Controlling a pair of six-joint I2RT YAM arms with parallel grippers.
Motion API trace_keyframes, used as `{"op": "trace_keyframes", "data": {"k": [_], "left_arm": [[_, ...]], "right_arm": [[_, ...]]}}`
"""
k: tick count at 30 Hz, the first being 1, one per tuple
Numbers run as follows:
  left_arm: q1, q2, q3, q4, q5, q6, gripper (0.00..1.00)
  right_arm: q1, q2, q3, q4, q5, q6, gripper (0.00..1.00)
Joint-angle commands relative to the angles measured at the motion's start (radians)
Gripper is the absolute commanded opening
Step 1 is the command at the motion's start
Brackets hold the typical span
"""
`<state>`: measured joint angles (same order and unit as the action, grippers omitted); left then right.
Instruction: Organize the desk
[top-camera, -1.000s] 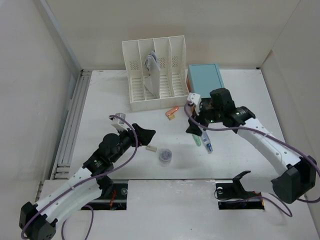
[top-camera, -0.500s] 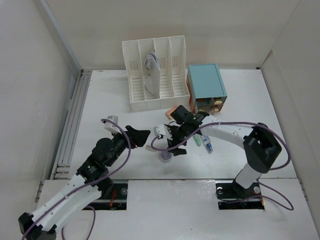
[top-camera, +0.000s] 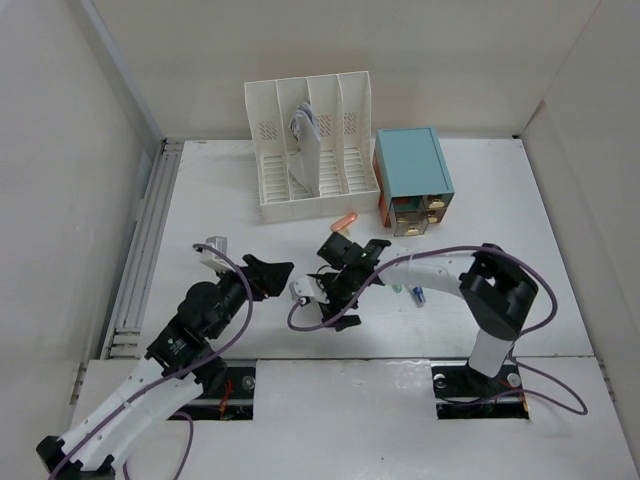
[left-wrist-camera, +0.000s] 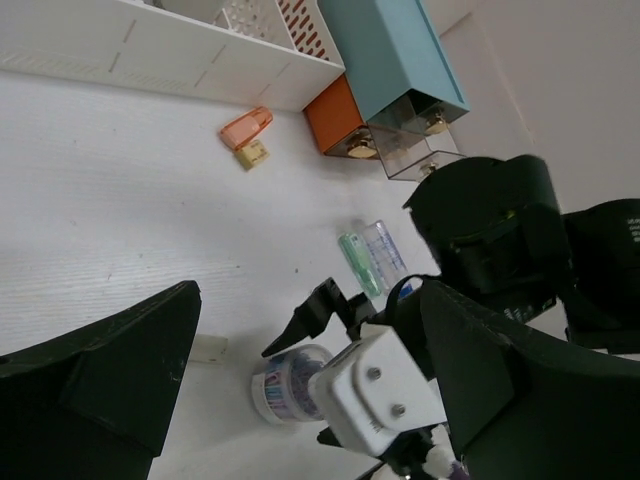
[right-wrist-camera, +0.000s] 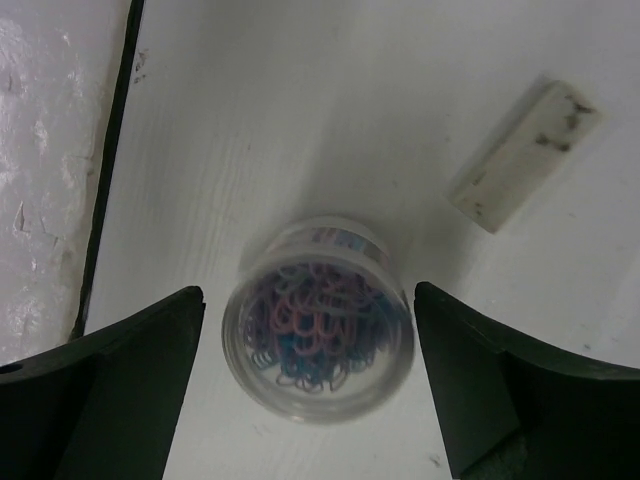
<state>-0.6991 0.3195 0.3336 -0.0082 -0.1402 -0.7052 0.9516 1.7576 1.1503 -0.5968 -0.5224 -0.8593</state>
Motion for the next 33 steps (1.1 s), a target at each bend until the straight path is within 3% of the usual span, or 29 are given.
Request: {"op": "trace_keyframes", "data": {"k": [1,3,4,6,7,12,16,20,27,33], "left_arm": [[-0.002,-0.036,0.015,-0.051,-0.054,-0.031,0.89],[-0.002,-0.050,0.034,-0.085,-0.097,-0.043,0.88],[-0.002,-0.060,0.035,-0.099,-0.110,-0.053,0.88],[-0.002,-0.071,0.044,-0.122,-0.137,-0.053,0.88],[-0.002,-0.080,0.044,-0.137,-0.137,-0.063,0.87],[-0.002,-0.091,0.053,-0.156,-0.191,-0.088,0.87],[-0.002,-0.082,0.062,-0.168,-0.216,-0.108,0.87],[-0.002,-0.071,0.062,-0.153,-0.216,-0.108,0.87],[-0.002,-0.031,0.053,-0.099,-0.171,-0.108,0.86],[-0.002,-0.013,0.035,-0.059,-0.142,-0.108,0.86]], "right_arm": [[0.022,0.031,0.054,0.019,-0.001,0.023,0.90],[0.033,0.045,0.063,0.019,0.024,0.038,0.82],[0.042,0.054,0.063,0.019,0.033,0.039,0.69],[0.042,0.054,0.063,0.019,0.042,0.049,0.54],[0.042,0.045,0.054,0.029,0.042,0.049,0.39],[0.042,-0.033,0.042,0.043,0.116,0.049,0.18],[0.032,-0.130,0.062,0.058,0.373,0.081,0.17],[-0.080,-0.199,0.083,0.109,0.520,0.120,0.17],[-0.304,-0.262,0.106,0.218,0.640,0.269,0.16],[-0.390,-0.305,0.085,0.290,0.722,0.368,0.12]]}}
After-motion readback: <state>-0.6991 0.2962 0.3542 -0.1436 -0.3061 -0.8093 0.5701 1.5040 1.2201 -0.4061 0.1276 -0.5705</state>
